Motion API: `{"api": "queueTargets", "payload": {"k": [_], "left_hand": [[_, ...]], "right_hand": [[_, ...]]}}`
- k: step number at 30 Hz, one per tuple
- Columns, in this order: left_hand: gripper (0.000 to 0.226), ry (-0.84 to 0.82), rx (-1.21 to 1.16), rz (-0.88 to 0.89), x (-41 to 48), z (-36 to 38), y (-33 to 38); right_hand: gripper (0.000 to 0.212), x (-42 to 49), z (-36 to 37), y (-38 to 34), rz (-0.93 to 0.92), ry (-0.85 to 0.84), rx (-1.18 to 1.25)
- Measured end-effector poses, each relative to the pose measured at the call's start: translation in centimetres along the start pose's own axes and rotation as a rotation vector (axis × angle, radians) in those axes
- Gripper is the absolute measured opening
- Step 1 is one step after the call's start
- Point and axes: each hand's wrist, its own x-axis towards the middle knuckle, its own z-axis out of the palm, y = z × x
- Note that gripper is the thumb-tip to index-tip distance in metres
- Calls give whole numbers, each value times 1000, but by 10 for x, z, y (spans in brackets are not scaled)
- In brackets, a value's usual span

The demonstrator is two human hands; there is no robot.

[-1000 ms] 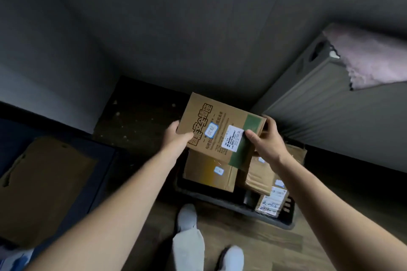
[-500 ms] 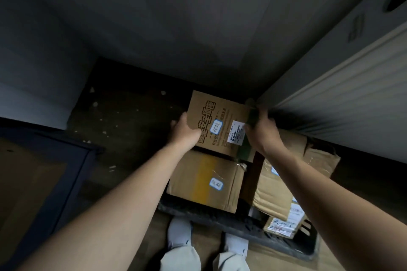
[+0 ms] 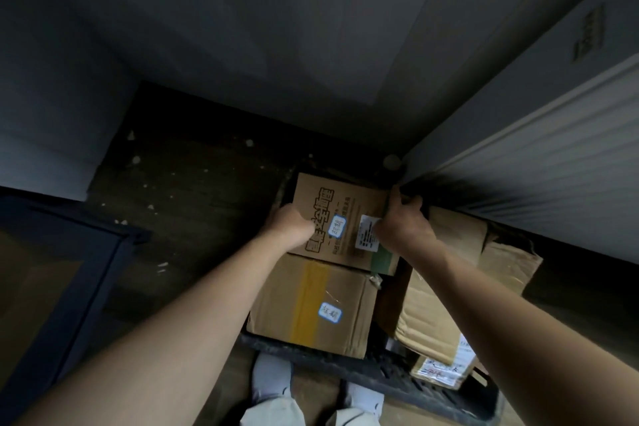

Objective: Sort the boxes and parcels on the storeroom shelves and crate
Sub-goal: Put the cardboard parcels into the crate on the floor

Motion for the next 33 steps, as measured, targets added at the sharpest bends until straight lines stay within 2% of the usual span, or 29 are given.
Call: {"api": "queueTargets", "payload": {"k": [4, 10, 15, 25, 29, 33], "left_hand": [[57, 43, -3, 24, -3, -2, -1], [59, 102, -19, 89, -32, -25, 19], [52, 101, -138, 130, -79, -48, 28], [49, 176, -605, 93, -280, -116, 18], [47, 302, -797, 53, -375, -138, -11], [46, 479, -906, 12, -475, -134, -50]], "right_hand": [[85, -9, -1, -2, -4, 28, -16], [75, -40, -11, -16, -29, 92, -63], [72, -88, -33, -31, -136, 17, 129], [53, -279, -97, -69, -315, -47, 558], [47, -362, -111, -78, -456, -168, 650], [45, -446, -114, -77, -653, -251, 640]]}}
